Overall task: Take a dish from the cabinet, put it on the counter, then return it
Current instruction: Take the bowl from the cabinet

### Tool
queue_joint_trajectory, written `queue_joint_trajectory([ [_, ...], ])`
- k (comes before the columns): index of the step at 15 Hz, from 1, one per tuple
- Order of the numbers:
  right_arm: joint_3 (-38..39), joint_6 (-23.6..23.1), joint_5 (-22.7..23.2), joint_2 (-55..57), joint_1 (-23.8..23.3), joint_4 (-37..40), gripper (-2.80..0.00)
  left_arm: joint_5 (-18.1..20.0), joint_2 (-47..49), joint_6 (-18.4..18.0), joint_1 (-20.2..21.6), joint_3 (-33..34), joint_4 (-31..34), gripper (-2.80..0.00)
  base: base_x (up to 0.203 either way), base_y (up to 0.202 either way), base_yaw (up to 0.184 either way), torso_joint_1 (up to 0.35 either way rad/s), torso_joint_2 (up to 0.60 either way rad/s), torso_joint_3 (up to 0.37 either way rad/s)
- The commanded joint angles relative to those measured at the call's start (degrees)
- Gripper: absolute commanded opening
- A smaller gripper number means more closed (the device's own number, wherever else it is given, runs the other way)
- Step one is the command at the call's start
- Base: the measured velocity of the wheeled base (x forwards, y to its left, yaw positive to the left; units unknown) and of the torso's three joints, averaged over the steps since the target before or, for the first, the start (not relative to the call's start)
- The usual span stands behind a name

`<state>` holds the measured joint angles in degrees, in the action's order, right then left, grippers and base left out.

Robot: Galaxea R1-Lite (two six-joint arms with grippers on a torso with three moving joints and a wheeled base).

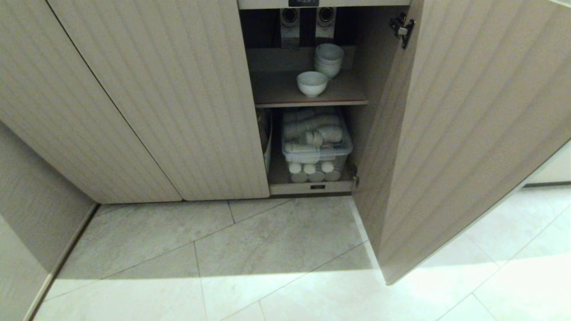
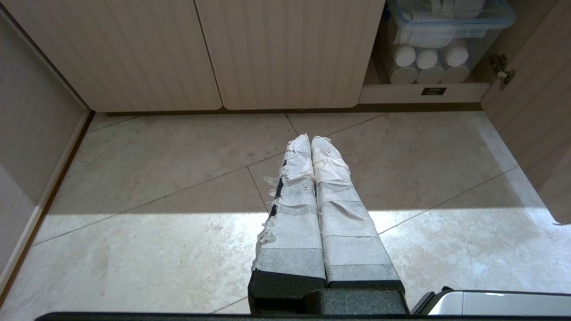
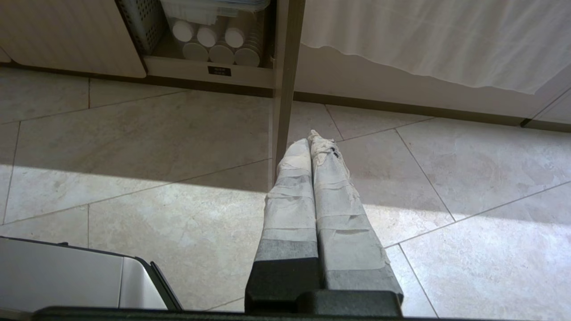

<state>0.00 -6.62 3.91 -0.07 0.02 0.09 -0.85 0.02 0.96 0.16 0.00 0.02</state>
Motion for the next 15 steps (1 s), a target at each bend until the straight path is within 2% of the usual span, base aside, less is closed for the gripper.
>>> queue_joint_trajectory([
  [1,0.00,-0.06,0.05,0.07,0.01,0.00,-2.80,0.04,-0.02,0.18,0.02,0.00,-0.02,-2.80,0.000,0.000,0.000,0.000,0.00,0.000],
  [5,0.00,-0.06,0.05,0.07,0.01,0.00,-2.80,-0.03,-0.02,0.36,0.02,0.00,-0.02,-2.80,0.000,0.030,-0.003,-0.001,0.00,0.002],
  [12,0.00,-0.06,0.05,0.07,0.06,0.00,-2.80,-0.03,-0.02,0.53,0.02,0.00,-0.02,-2.80,0.000,0.189,-0.002,0.001,0.00,0.000],
  [15,0.00,-0.06,0.05,0.07,0.06,0.00,-2.80,-0.03,-0.02,0.53,0.02,0.00,-0.02,-2.80,0.000,0.080,-0.001,0.002,0.00,0.002],
])
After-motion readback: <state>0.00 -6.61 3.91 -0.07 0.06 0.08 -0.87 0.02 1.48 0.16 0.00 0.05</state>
